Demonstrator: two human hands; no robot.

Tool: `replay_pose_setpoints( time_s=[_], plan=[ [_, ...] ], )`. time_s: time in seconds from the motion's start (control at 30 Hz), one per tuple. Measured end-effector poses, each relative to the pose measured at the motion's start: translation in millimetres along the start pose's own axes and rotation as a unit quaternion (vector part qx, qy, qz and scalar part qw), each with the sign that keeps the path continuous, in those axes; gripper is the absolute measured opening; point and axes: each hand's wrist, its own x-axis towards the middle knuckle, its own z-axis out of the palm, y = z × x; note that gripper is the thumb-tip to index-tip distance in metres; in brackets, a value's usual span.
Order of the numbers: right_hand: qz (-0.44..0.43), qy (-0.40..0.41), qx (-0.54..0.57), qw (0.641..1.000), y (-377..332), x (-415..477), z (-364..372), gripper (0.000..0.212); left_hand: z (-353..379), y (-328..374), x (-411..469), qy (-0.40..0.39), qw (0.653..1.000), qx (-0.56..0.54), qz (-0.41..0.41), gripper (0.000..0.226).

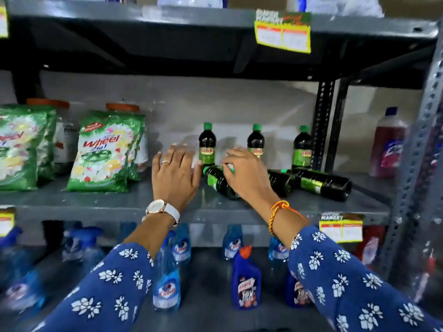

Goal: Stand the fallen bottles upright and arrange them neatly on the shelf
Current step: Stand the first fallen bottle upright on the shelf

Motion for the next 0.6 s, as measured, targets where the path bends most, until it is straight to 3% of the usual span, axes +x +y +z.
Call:
replay_pose_setpoints(
  time_s=[0.13, 0.27, 0.43, 0.53, 0.6],
  plan=[
    [0.099, -0.035, -0.012, 0.994, -6.8, 9.4, 17.9, 0.015, 14.3, -18.3, -41.6, -0.030, 0.995, 0.002, 0.093, 0.049],
    [0.152, -0.160, -0.108, 0.969, -15.2, 25.0, 32.2, 0.066, 24.7, -35.6, -61.5, -0.073, 0.992, -0.021, 0.104, 0.057],
    [0.221, -0.261, -0.179, 0.922, -15.0, 43.9, 55.6, 0.088, 33.7, -38.4, -70.5, 0.015, 0.993, -0.051, 0.102, 0.050],
    [0.258, -0.248, -0.166, 0.919, -14.2, 46.7, 66.6, 0.089, 36.5, -39.6, -71.4, 0.038, 0.993, -0.065, 0.091, 0.044],
    [0.261, -0.205, -0.142, 0.933, -11.9, 46.1, 68.2, 0.075, 39.6, -40.9, -71.0, 0.047, 0.993, -0.063, 0.092, 0.043]
  ],
)
